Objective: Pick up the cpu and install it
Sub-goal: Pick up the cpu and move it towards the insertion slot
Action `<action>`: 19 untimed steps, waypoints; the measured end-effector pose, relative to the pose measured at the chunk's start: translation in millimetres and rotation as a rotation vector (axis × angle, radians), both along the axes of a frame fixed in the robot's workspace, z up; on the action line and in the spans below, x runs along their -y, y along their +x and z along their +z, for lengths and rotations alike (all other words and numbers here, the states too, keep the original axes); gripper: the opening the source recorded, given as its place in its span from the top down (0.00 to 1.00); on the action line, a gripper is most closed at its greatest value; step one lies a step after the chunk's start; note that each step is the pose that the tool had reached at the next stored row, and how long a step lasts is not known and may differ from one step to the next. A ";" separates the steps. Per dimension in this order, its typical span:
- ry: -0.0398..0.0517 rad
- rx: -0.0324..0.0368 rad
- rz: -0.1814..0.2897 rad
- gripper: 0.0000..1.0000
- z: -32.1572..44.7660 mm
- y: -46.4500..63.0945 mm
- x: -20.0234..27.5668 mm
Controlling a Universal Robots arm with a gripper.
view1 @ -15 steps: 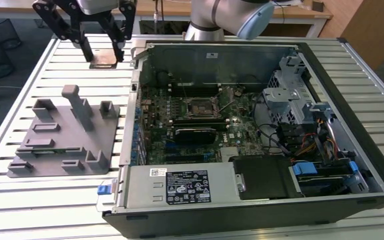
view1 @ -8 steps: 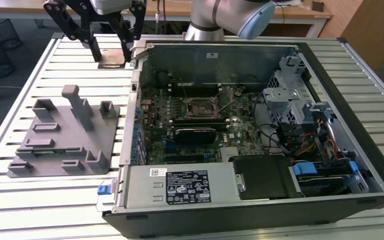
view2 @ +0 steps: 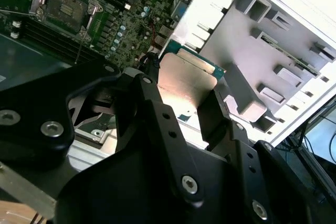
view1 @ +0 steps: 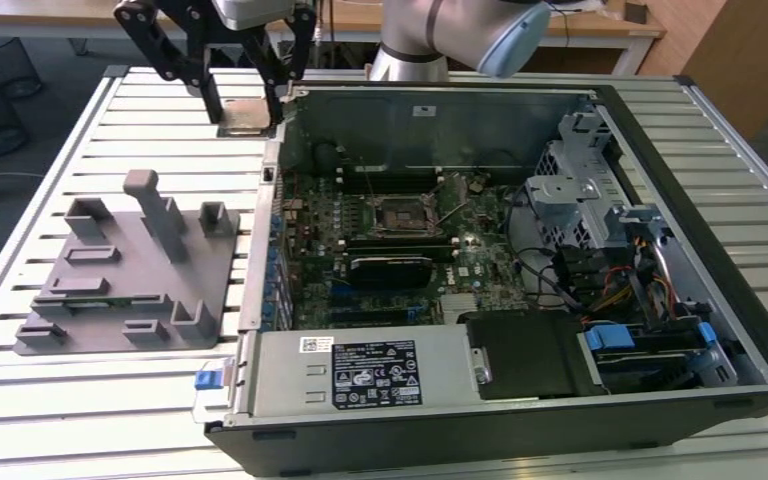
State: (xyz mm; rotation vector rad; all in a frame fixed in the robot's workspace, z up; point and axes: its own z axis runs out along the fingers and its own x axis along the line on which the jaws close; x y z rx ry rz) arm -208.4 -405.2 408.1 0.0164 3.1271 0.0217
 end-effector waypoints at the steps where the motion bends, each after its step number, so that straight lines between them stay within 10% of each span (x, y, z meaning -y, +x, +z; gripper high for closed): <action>1: 0.0000 0.0000 0.000 0.46 0.0 1.5 0.0; 19: 0.0001 0.0000 0.000 0.46 0.0 27.1 0.0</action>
